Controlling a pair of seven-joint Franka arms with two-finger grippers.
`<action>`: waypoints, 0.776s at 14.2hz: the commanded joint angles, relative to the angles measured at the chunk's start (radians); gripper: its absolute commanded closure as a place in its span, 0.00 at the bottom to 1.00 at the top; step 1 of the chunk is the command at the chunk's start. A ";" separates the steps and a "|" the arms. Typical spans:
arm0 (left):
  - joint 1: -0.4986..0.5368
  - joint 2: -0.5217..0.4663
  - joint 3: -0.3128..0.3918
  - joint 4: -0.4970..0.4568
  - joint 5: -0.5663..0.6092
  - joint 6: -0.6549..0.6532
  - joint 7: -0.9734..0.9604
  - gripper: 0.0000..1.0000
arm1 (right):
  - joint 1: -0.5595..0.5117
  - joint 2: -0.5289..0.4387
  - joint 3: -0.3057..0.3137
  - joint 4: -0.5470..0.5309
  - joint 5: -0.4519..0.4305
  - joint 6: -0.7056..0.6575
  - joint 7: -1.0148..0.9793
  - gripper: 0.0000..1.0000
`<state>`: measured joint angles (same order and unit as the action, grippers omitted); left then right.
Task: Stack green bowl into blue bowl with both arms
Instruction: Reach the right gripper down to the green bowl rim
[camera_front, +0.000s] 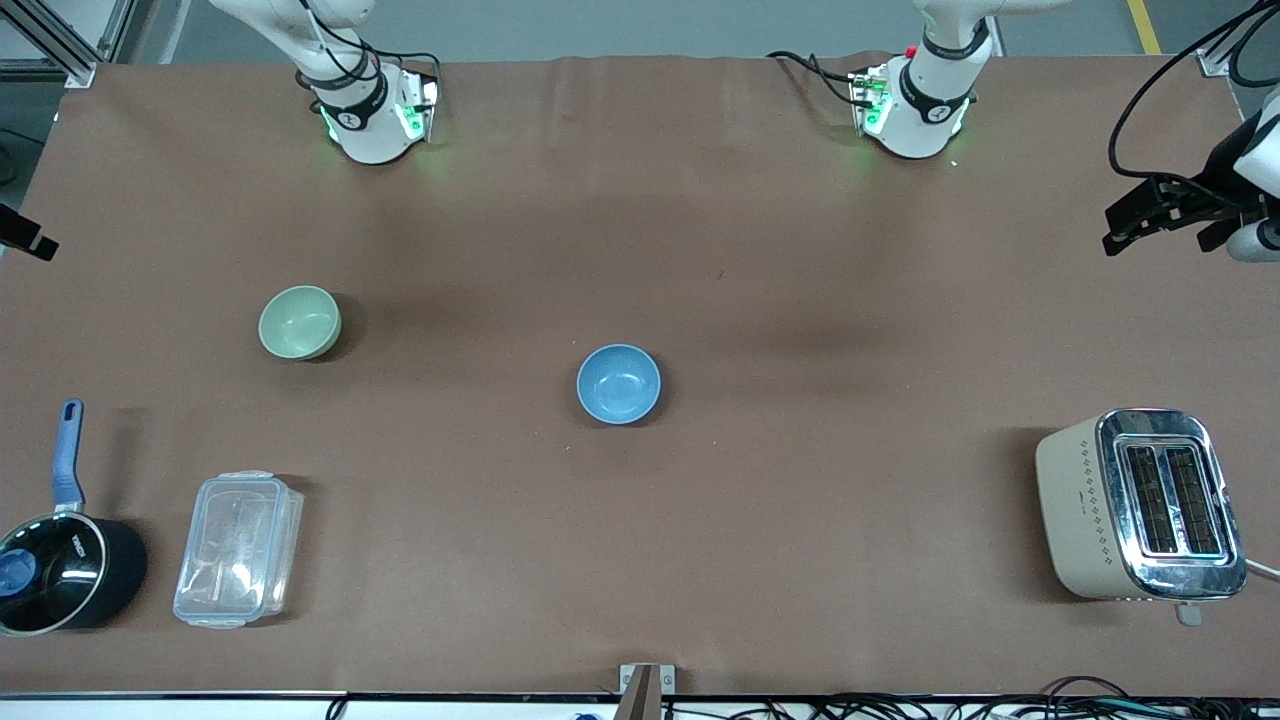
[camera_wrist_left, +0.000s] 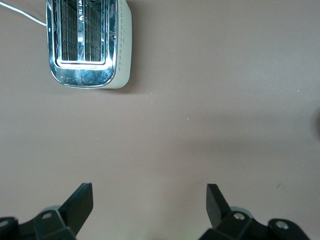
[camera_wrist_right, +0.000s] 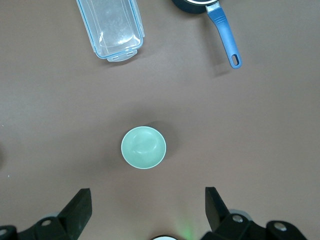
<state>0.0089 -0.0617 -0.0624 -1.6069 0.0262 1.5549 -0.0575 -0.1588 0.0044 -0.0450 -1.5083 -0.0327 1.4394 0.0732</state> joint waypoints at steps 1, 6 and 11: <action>-0.004 -0.009 0.007 -0.007 -0.014 0.010 0.019 0.00 | -0.015 -0.003 0.013 0.005 0.008 -0.002 -0.007 0.00; -0.007 0.014 0.006 -0.004 -0.014 0.033 0.019 0.00 | -0.013 -0.003 0.014 0.005 0.007 0.007 -0.010 0.00; -0.012 0.036 -0.002 -0.001 -0.014 0.062 0.018 0.00 | 0.010 0.017 0.016 -0.154 0.013 0.252 -0.036 0.00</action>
<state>-0.0002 -0.0292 -0.0641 -1.6085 0.0261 1.6013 -0.0575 -0.1485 0.0145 -0.0276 -1.5437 -0.0284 1.5642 0.0657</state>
